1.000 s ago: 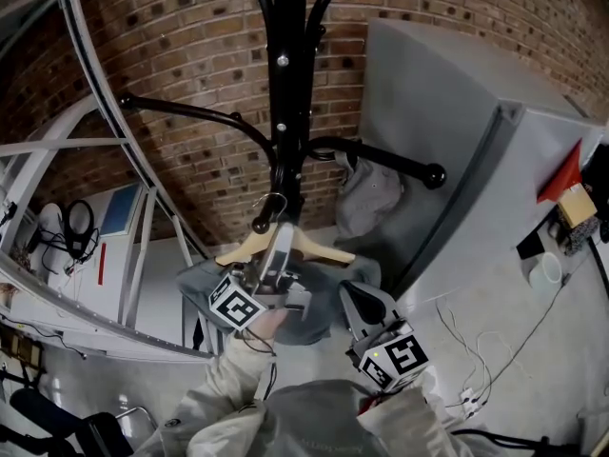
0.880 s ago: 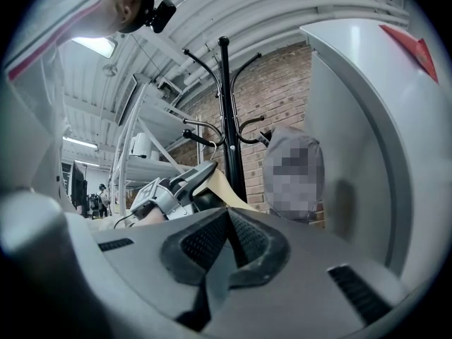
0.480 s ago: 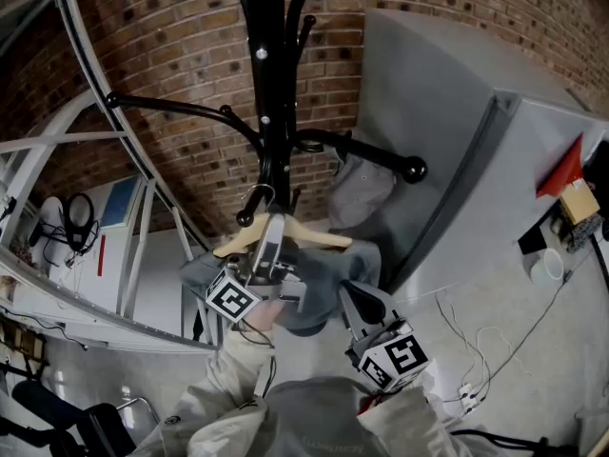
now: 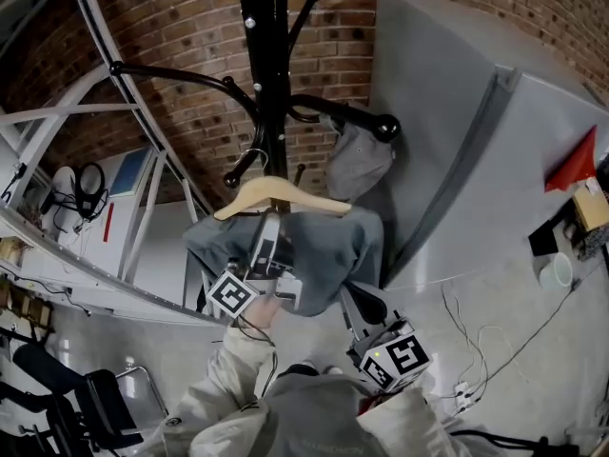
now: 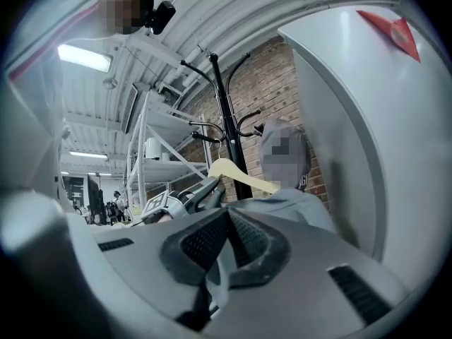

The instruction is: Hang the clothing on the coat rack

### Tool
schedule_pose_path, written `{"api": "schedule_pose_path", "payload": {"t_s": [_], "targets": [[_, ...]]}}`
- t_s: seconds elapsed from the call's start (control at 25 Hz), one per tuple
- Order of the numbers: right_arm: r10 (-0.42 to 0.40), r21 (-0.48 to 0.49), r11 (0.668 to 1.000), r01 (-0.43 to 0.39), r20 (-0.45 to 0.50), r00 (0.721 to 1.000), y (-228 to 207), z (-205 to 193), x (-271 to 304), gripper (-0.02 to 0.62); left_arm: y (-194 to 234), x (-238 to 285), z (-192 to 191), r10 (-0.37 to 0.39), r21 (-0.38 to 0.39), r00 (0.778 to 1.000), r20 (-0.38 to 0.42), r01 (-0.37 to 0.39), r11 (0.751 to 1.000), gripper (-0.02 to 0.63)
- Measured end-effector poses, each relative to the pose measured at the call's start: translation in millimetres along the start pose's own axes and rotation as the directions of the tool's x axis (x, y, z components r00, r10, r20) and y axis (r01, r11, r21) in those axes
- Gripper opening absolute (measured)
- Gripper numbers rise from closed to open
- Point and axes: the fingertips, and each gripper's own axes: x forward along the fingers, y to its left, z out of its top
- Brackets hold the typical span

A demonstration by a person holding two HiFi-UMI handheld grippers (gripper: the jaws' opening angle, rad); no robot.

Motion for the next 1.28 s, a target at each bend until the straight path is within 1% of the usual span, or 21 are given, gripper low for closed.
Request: {"api": "schedule_pose_path", "payload": {"t_s": [0.12, 0.16, 0.24, 0.32, 0.44, 0.52, 0.6, 0.64, 0.72, 0.84, 0.92, 0.96, 1.0, 1.08, 1.16, 1.28], "targets": [[0.022, 0.015, 1.0, -0.022, -0.015, 1.0, -1.0, -6.7, -9.0, 0.025, -1.7, -19.5, -9.9, 0.043, 0.017, 0.999, 0.001, -0.043, 0.999, 0.137], [0.028, 0.017, 0.999, -0.028, -0.018, 0.999, -0.6, -8.3, -11.5, 0.025, -5.3, -25.5, -12.7, 0.05, 0.038, 0.999, -0.004, -0.049, 0.998, 0.136], [0.041, 0.021, 0.999, -0.041, -0.019, 0.999, 2.0, -10.5, -16.3, 0.025, -18.2, -34.9, -16.5, 0.055, 0.126, 0.998, -0.032, -0.05, 0.991, 0.126], [0.056, 0.026, 0.998, -0.055, -0.02, 0.998, 6.7, -12.2, -20.4, 0.025, -30.9, -44.1, -20.8, 0.071, 0.213, 0.995, -0.064, -0.056, 0.976, 0.107], [0.077, 0.029, 0.997, -0.077, -0.024, 0.997, 15.4, -14.8, -25.7, 0.025, -46.7, -59.2, -28.9, 0.097, 0.311, 0.989, -0.107, -0.06, 0.949, 0.075], [0.084, 0.033, 0.996, -0.083, -0.024, 0.996, 19.4, -15.0, -28.4, 0.025, -56.4, -66.4, -35.6, 0.126, 0.383, 0.981, -0.147, -0.061, 0.922, 0.058], [0.084, 0.034, 0.996, -0.083, -0.022, 0.996, 21.9, -14.3, -30.1, 0.025, -63.8, -72.0, -41.5, 0.166, 0.446, 0.969, -0.181, -0.07, 0.892, 0.01], [0.085, 0.033, 0.996, -0.084, -0.022, 0.996, 23.5, -13.9, -30.5, 0.025, -66.7, -75.2, -44.1, 0.187, 0.478, 0.963, -0.195, -0.073, 0.875, 0.009], [0.087, 0.03, 0.996, -0.087, -0.02, 0.996, 28.7, -14.3, -31.5, 0.025, -71.2, -84.3, -49.5, 0.232, 0.549, 0.946, -0.224, -0.074, 0.833, 0.009], [0.079, 0.028, 0.997, -0.078, -0.02, 0.997, 37.7, -17.5, -32.2, 0.025, -75.7, -103.7, -56.4, 0.295, 0.648, 0.918, -0.266, -0.056, 0.76, 0.008], [0.069, 0.027, 0.997, -0.068, -0.021, 0.997, 45.0, -19.1, -31.7, 0.025, -77.3, -119.8, -60.1, 0.332, 0.7, 0.895, -0.298, -0.032, 0.714, 0.008], [0.065, 0.027, 0.998, -0.065, -0.022, 0.998, 50.2, -19.8, -31.7, 0.025, -77.7, -129.5, -61.2, 0.349, 0.716, 0.883, -0.312, -0.022, 0.697, 0.008], [0.062, 0.026, 0.998, -0.061, -0.023, 0.998, 56.1, -20.7, -31.9, 0.025, -77.7, -140.2, -61.8, 0.361, 0.726, 0.874, -0.324, -0.015, 0.688, 0.008], [0.053, 0.021, 0.998, -0.053, -0.025, 0.998, 69.0, -23.0, -32.0, 0.025, -76.4, -161.6, -61.5, 0.372, 0.727, 0.863, -0.341, -0.009, 0.686, 0.008], [0.043, 0.015, 0.999, -0.042, -0.027, 0.999, 82.7, -25.5, -31.6, 0.025, -77.3, -177.9, -58.5, 0.377, 0.727, 0.856, -0.352, -0.003, 0.686, 0.008], [0.027, 0.003, 1.0, -0.027, -0.026, 0.999, 105.0, -29.1, -31.6, 0.025, -87.9, -195.3, -55.4, 0.365, 0.742, 0.849, -0.381, 0.045, 0.669, 0.008]]}}
